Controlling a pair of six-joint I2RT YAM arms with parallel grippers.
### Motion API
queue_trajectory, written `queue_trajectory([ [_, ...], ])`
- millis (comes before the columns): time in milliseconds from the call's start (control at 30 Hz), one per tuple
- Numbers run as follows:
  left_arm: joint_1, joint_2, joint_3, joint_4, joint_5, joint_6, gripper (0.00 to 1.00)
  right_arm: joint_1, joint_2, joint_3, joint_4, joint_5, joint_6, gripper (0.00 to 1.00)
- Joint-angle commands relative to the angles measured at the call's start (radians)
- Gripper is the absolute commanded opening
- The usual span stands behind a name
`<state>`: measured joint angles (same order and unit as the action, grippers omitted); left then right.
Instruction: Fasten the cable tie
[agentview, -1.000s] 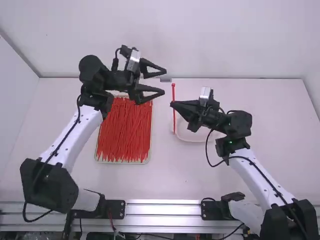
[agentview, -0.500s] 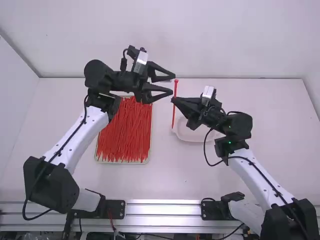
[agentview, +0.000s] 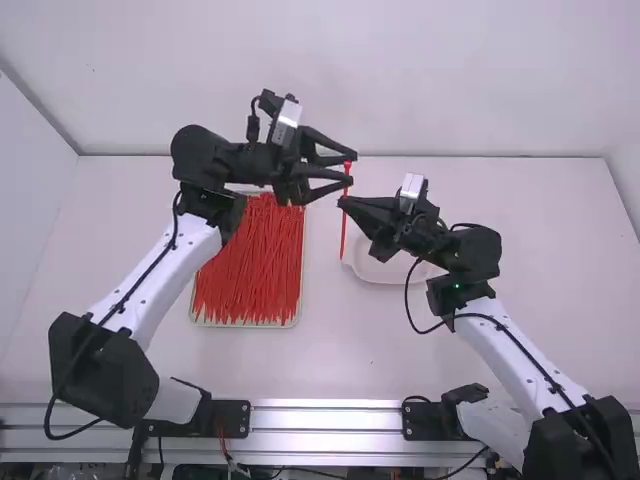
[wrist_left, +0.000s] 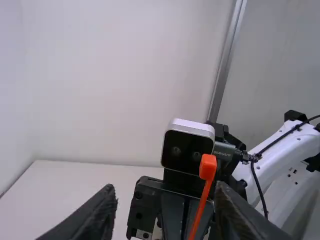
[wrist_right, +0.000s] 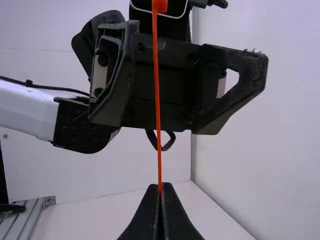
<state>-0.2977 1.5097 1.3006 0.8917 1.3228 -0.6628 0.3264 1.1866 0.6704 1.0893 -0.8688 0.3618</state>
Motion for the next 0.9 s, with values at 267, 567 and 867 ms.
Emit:
queue_trajectory([
  [267, -0.011, -0.009, 0.035, 0.008, -0.008, -0.021, 0.34, 0.002, 0.005, 0.035, 0.006, 0.005, 0.001, 0.0],
  [567, -0.011, -0.009, 0.035, 0.006, -0.023, -0.022, 0.17, 0.002, 0.005, 0.035, 0.007, 0.005, 0.001, 0.0],
  [867, -0.011, -0.009, 0.035, 0.007, -0.026, -0.026, 0.02, 0.002, 0.005, 0.035, 0.004, 0.003, 0.001, 0.0],
])
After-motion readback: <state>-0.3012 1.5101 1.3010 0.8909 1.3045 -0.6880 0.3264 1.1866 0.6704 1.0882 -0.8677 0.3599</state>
